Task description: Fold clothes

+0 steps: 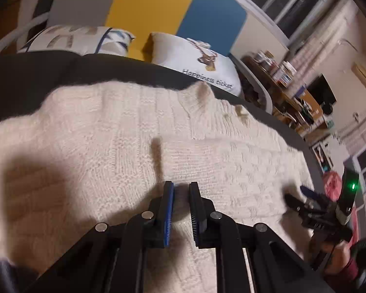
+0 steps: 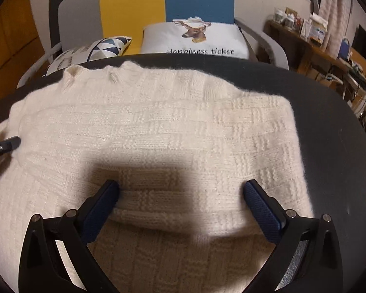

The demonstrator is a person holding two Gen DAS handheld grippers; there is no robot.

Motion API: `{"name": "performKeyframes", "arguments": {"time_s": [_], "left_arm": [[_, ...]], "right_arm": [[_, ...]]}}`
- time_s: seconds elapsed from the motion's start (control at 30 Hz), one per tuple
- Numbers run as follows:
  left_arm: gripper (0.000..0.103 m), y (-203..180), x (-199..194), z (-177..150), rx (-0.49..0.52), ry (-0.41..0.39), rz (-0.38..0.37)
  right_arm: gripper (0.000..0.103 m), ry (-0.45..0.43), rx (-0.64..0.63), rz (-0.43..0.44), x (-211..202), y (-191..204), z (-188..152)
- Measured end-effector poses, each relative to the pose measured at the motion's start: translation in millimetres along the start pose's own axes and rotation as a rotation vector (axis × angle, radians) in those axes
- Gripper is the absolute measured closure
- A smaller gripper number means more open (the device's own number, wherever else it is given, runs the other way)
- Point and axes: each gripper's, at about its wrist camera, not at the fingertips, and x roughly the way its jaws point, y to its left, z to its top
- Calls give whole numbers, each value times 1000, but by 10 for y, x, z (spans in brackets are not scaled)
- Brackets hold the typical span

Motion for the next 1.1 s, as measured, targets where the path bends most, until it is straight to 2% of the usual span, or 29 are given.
{"name": "performKeyframes", "arguments": {"time_s": [0.07, 0.13, 0.27, 0.33, 0.43, 0.5, 0.57, 0.7, 0.8, 0.87, 1.0, 1.1], "left_arm": [[89, -73, -135, -7, 18, -27, 11], [88, -178, -256, -83, 62, -59, -14], [86, -234, -84, -240, 117, 10, 79], [87, -162, -53, -288, 99, -20, 61], [87, -78, -162, -253, 0, -5, 21], [86, -51, -292, -268, -39, -14, -18], [86, 25, -458, -312, -88, -33, -51], [86, 483, -796, -570, -307, -56, -137], [85, 971, -1172, -826, -425, -133, -101], [85, 1317, -1438, -1002, -504, -188, -67], [85, 2080, -2005, -1371, -680, -302, 21], [85, 2614, -2390, -1646, -825, -391, 68]], "right_arm": [[0, 1, 4, 11, -50, -7, 8], [0, -23, 2, 35, -193, 14, -8], [0, -41, 0, 94, -375, 124, -165], [0, -2, 9, 103, -306, 198, -265], [0, 13, -32, 53, -245, 288, -310], [0, 13, -20, 50, -301, 297, -294], [0, -21, 9, 102, -468, 309, -311], [0, -65, 38, 190, -742, 473, -508], [0, -37, 49, 227, -690, 581, -746], [0, -50, 32, 202, -665, 637, -850], [0, -45, -8, 167, -632, 707, -830], [0, -38, -51, 109, -606, 812, -842]]}}
